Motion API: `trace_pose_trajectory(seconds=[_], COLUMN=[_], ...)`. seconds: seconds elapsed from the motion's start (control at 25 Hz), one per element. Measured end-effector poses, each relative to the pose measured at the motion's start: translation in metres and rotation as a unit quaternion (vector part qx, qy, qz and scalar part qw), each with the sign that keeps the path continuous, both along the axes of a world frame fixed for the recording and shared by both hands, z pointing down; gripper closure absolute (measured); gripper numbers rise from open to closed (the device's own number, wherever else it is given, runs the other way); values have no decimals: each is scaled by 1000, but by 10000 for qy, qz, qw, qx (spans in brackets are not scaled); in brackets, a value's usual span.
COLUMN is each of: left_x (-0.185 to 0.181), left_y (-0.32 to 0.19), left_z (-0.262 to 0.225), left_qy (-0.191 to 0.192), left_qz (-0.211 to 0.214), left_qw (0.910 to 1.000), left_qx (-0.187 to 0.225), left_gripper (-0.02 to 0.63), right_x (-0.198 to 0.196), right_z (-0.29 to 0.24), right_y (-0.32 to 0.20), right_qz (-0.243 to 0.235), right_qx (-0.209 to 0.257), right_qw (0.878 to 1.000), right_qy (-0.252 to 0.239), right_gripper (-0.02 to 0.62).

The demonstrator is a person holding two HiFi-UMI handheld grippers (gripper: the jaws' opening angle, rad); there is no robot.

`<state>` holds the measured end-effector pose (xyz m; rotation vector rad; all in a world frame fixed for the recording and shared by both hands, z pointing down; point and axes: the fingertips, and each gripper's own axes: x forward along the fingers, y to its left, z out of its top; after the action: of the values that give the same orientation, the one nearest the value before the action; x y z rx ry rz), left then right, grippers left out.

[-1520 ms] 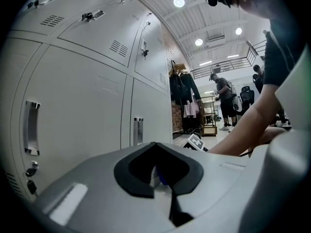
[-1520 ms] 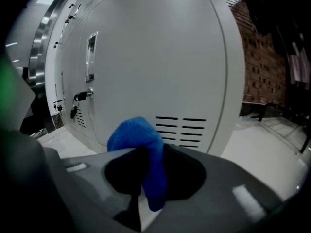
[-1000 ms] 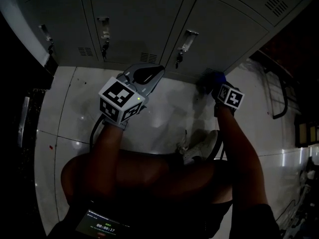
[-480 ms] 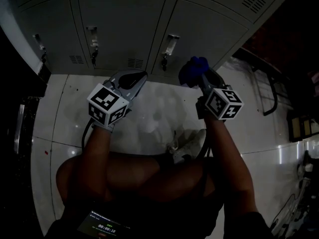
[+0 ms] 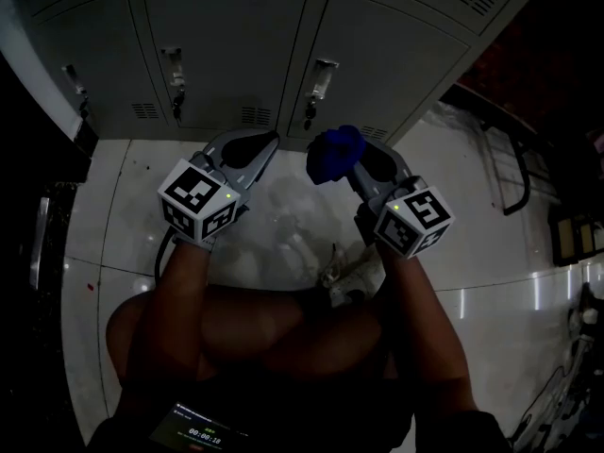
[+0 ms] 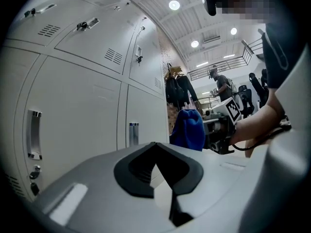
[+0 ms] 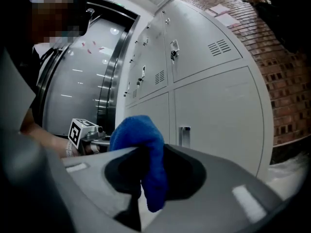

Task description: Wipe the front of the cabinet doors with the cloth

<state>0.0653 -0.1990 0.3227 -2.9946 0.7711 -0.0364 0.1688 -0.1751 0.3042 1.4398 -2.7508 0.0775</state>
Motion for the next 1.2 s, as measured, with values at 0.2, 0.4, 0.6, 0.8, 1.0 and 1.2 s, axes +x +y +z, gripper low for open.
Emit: trace_pose_trajectory(seconds=[0.2, 0.4, 0.6, 0.8, 1.0, 1.2], left_x=[6, 7, 9, 11, 10, 9], left_y=[5, 4, 9, 12, 12, 11], left_z=[3, 2, 5, 6, 7, 6], left_qy=[-90, -71, -5, -33, -29, -24], left_qz=[76, 139, 120, 154, 163, 152], left_qw=[9999, 9997, 9999, 9999, 9999, 9999], left_qx=[120, 178, 55, 41, -7, 4], left_gripper=[606, 606, 606, 606, 606, 606], right_x=[-13, -17, -18, -21, -24, -22], right_z=[6, 17, 25, 30, 30, 26], right_y=[0, -4, -5, -3, -2, -3], right_qz=[-300, -392, -457, -515, -546, -534], right_qx=[-74, -140, -286, -303, -324, -285], right_qw=[9995, 9991, 9985, 9982, 9980, 9982], right_qy=[-60, -68, -3, 32, 1, -24], right_gripper=[518, 518, 518, 518, 518, 518])
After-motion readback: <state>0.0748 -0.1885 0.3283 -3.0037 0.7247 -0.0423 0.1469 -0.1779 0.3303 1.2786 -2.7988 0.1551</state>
